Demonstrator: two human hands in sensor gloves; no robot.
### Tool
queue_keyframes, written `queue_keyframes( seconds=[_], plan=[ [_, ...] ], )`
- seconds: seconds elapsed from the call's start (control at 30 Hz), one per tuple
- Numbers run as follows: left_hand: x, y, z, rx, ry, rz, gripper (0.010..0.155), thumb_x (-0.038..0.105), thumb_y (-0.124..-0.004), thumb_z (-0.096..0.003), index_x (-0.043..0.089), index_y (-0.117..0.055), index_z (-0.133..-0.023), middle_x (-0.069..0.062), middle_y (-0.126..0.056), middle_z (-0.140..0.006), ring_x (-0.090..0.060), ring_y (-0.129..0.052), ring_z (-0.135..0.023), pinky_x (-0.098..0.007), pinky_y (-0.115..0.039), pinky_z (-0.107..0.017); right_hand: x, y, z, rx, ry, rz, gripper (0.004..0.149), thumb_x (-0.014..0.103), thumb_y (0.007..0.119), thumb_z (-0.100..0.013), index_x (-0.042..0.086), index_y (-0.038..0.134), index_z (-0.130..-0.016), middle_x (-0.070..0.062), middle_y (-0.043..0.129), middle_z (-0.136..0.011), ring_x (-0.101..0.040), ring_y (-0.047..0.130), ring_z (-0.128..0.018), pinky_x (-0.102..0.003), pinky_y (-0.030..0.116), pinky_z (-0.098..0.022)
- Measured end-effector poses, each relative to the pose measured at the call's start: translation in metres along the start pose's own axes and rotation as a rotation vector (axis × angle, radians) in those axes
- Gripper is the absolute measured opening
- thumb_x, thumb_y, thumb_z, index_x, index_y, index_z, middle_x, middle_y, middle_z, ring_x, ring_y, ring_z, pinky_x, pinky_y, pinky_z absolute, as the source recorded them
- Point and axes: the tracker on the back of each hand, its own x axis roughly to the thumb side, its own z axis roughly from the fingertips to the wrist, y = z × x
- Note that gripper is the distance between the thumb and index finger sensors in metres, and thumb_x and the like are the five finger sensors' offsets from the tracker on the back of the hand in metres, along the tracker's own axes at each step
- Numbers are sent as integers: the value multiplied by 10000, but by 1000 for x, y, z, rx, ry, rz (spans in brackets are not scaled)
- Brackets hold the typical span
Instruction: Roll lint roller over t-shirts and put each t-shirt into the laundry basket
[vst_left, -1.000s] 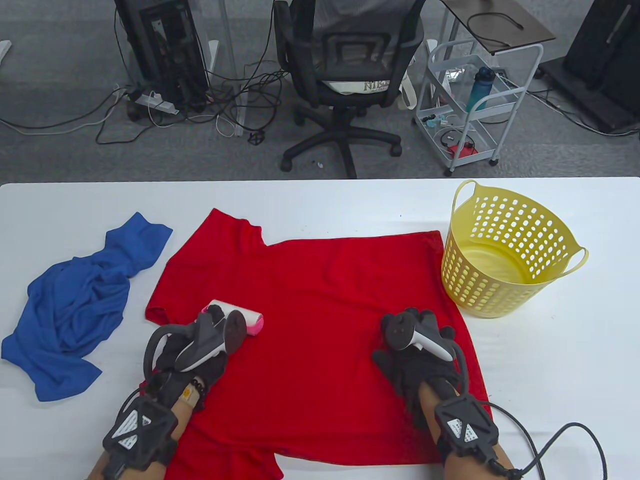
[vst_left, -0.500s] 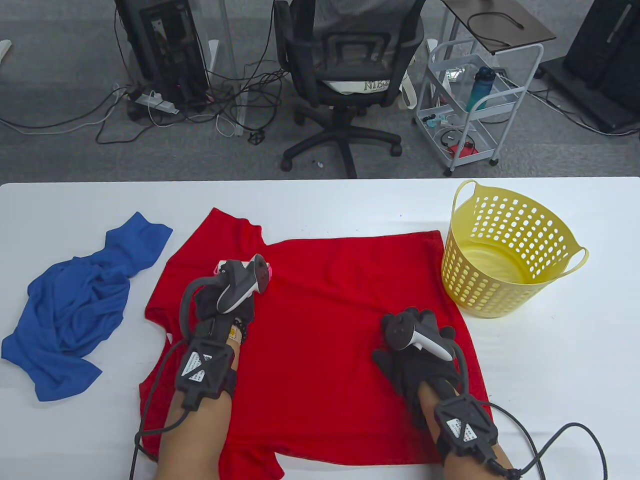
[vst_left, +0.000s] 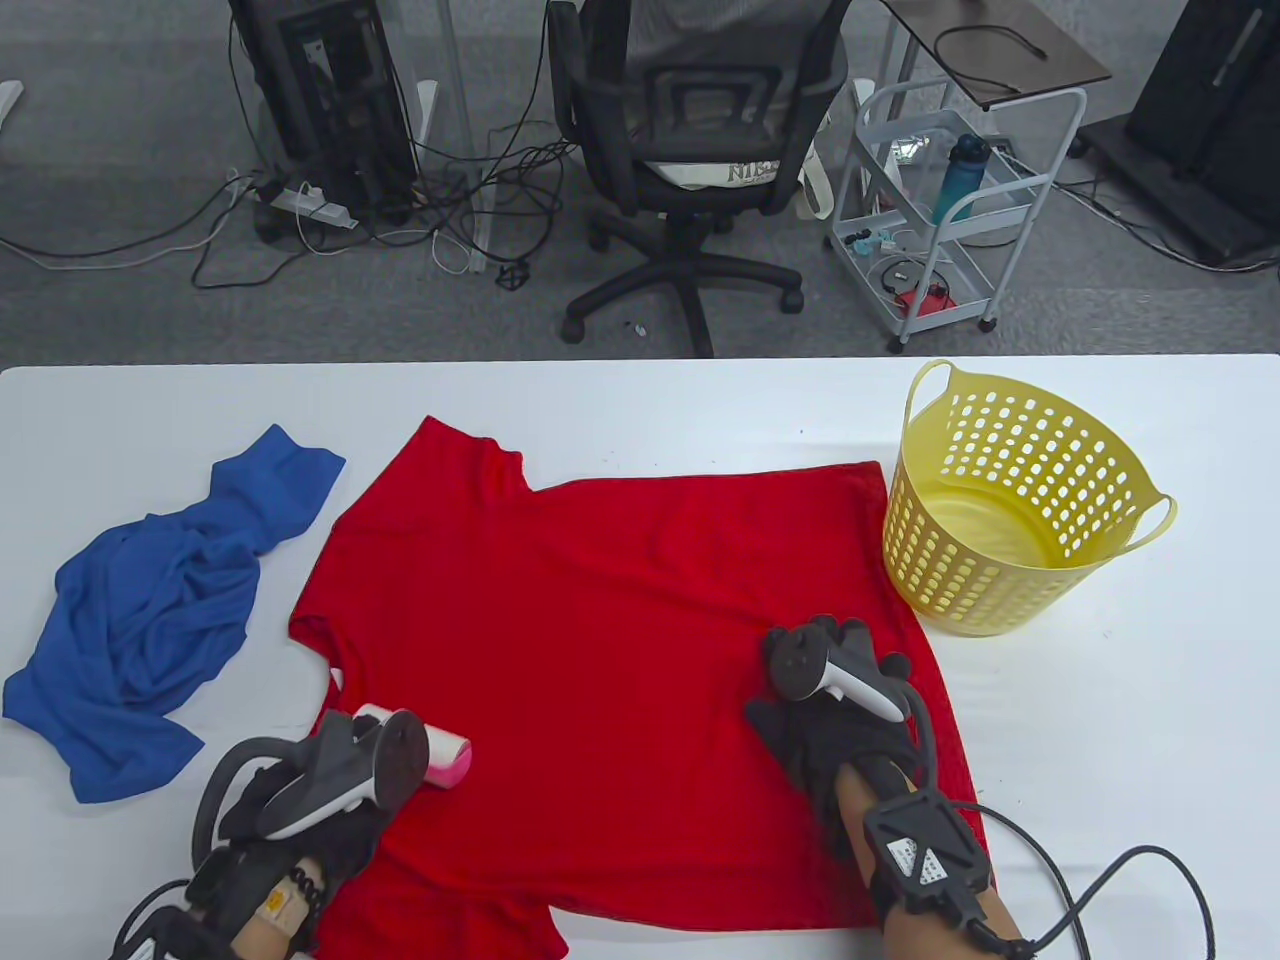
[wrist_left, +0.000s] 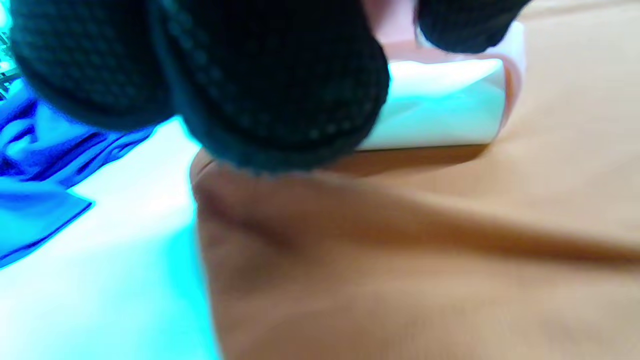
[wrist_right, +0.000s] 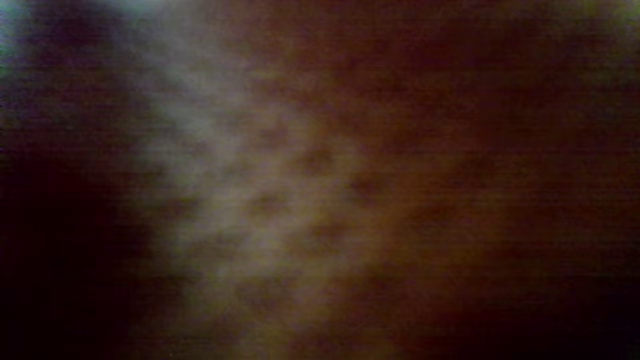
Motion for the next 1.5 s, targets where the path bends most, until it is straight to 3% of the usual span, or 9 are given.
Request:
queue_keyframes(
  seconds=[0.17, 0.27, 0.4, 0.6, 0.7, 0.83, 0.97, 1.27, 1.5],
  plan=[
    [0, -1, 4, 0, 12, -13, 671, 503, -652, -498, 99, -562, -1026, 1, -987, -494, -53, -1039, -153, -422, -925, -215, 0, 0, 0, 0, 0, 1, 788, 637, 317, -382, 340, -239, -855, -130, -392, -838, -458, -352, -783, -766, -112, -517],
    [4, 10, -23, 26, 25, 17, 670, 500, -653, -499, 96, -559, -1025, 1, -984, -494, -59, -1036, -152, -428, -921, -216, 0, 0, 0, 0, 0, 1, 789, 637, 318, -382, 339, -239, -855, -130, -391, -839, -459, -352, -782, -766, -113, -517],
    [18, 35, -83, 97, 95, 67, 667, 492, -658, -491, 93, -562, -1017, -5, -984, -482, -72, -1034, -141, -441, -916, -210, 0, 0, 0, 0, 0, 1, 790, 637, 318, -382, 339, -240, -855, -130, -391, -839, -458, -353, -783, -766, -113, -517],
    [32, 72, -160, 93, 219, 114, 671, 494, -654, -485, 96, -548, -1015, -1, -980, -483, -73, -1034, -149, -444, -915, -218, 0, 0, 0, 2, 0, 0, 790, 640, 318, -382, 341, -241, -854, -129, -395, -837, -457, -354, -781, -766, -115, -515],
    [34, 83, -182, 90, 269, 137, 671, 496, -654, -484, 98, -546, -1014, 1, -980, -485, -74, -1036, -150, -445, -916, -221, 0, 0, 0, 3, 1, 0, 791, 643, 317, -382, 341, -243, -853, -128, -392, -837, -455, -356, -781, -766, -116, -514],
    [31, 81, -190, 106, 278, 220, 675, 496, -657, -483, 97, -533, -1013, 10, -977, -483, -68, -1034, -147, -440, -917, -216, 0, 0, 0, 3, 3, 0, 793, 647, 316, -381, 343, -245, -851, -125, -396, -836, -453, -358, -781, -765, -117, -514],
    [32, 73, -171, 100, 220, 151, 680, 491, -651, -484, 81, -527, -1013, 4, -977, -481, -69, -1037, -146, -441, -919, -211, 0, 0, 0, 4, 3, -1, 793, 648, 317, -382, 343, -246, -851, -125, -397, -835, -452, -359, -781, -765, -119, -513],
    [19, 16, -47, 62, 44, -30, 678, 489, -639, -493, 68, -546, -1016, -2, -990, -476, -74, -1052, -141, -436, -925, -205, 0, 1, 0, 3, 3, 1, 794, 645, 317, -381, 341, -245, -851, -127, -396, -836, -454, -357, -781, -766, -117, -515],
    [24, -5, 5, 7, 55, -144, 677, 485, -624, -497, 63, -549, -1021, -10, -999, -484, -82, -1068, -153, -437, -927, -210, 0, 0, -1, 1, 5, 4, 795, 646, 317, -380, 341, -245, -852, -128, -395, -838, -455, -355, -784, -766, -114, -517]
  ],
)
